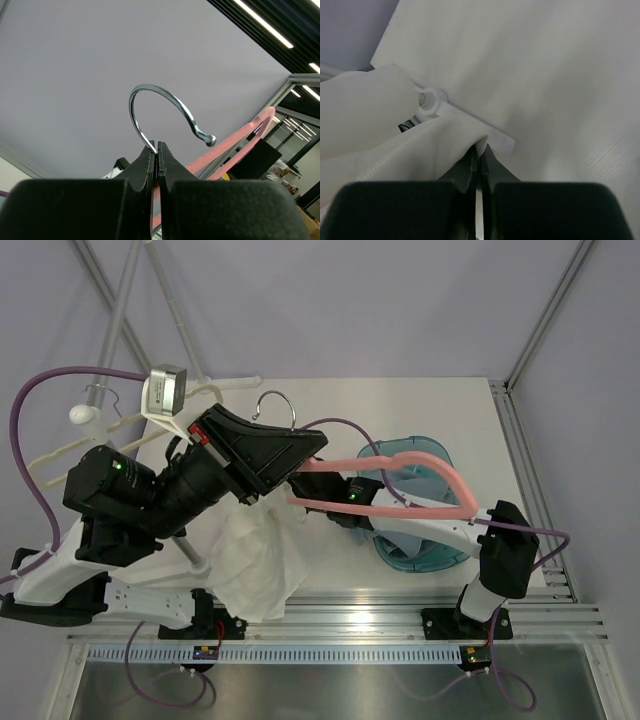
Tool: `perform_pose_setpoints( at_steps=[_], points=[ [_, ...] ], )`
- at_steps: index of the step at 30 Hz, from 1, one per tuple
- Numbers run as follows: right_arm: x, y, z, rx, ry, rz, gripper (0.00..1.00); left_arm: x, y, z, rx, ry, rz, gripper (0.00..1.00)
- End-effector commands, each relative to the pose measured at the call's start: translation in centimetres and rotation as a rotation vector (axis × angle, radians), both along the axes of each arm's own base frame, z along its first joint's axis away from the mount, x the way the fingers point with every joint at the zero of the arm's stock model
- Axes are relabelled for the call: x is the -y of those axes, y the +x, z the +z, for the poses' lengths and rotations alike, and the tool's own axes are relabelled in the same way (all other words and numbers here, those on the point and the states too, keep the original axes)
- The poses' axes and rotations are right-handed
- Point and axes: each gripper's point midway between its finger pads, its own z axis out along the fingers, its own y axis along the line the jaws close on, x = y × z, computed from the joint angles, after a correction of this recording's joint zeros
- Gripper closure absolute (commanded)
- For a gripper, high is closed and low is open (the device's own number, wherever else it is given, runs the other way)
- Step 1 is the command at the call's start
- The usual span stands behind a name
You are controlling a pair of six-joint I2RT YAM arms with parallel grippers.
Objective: Remove the skirt from the hanger
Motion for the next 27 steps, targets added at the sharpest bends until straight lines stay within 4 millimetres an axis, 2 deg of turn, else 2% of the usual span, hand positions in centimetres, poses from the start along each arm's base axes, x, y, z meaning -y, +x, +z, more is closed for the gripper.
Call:
perform_pose_setpoints(
  at_steps=[1,4,5,6,7,8,10,14,19,24,26,27],
  points=[
    [0.8,-0.8,-1.5,0.033,-0.087,-0.056,1.0,-3.5,0.1,3.0,0.021,-0.138,0.038,1.0],
    [1.8,-2.2,-0.9,0.068,-0.094,-0.083,1.0,-4.0,1.1,0.4,0.004,-0.072,0.101,1.0],
    [2.5,-2.4,1.0,0.089,-0.054,-0.099,1.0,-4.0,1.4,-0.8,-0.005,-0.037,0.117,1.0],
    [3.0,-2.9,1.1,0.093,-0.033,-0.103,1.0,-3.7,2.0,-2.2,-0.015,0.001,0.147,1.0],
    [3.2,-3.3,2.3,0.106,-0.001,-0.102,1.0,-4.5,2.2,-2.7,-0.019,0.007,0.163,1.0],
    [4.1,-3.8,4.8,0.129,0.058,-0.114,1.0,-4.6,2.4,-3.6,-0.027,0.029,0.179,1.0],
    [5.0,-4.3,7.0,0.158,0.096,-0.12,1.0,-4.9,3.1,-5.1,-0.037,0.061,0.217,1.0],
    [7.9,-6.0,13.0,0.237,0.195,-0.145,1.0,-4.9,3.8,-7.3,-0.05,0.139,0.263,1.0],
    [11.5,-6.7,17.0,0.276,0.292,-0.192,1.0,-4.8,4.5,-8.5,-0.057,0.181,0.299,1.0],
    [12.7,-8.3,18.6,0.271,0.391,-0.176,1.0,-4.9,4.9,-9.3,-0.069,0.181,0.328,1.0],
    [14.0,-8.6,19.8,0.299,0.429,-0.201,1.0,-5.2,5.0,-9.5,-0.078,0.178,0.335,1.0],
    [14.3,-8.9,19.6,0.304,0.433,-0.202,1.0,-5.4,5.1,-9.9,-0.084,0.177,0.337,1.0]
  ],
)
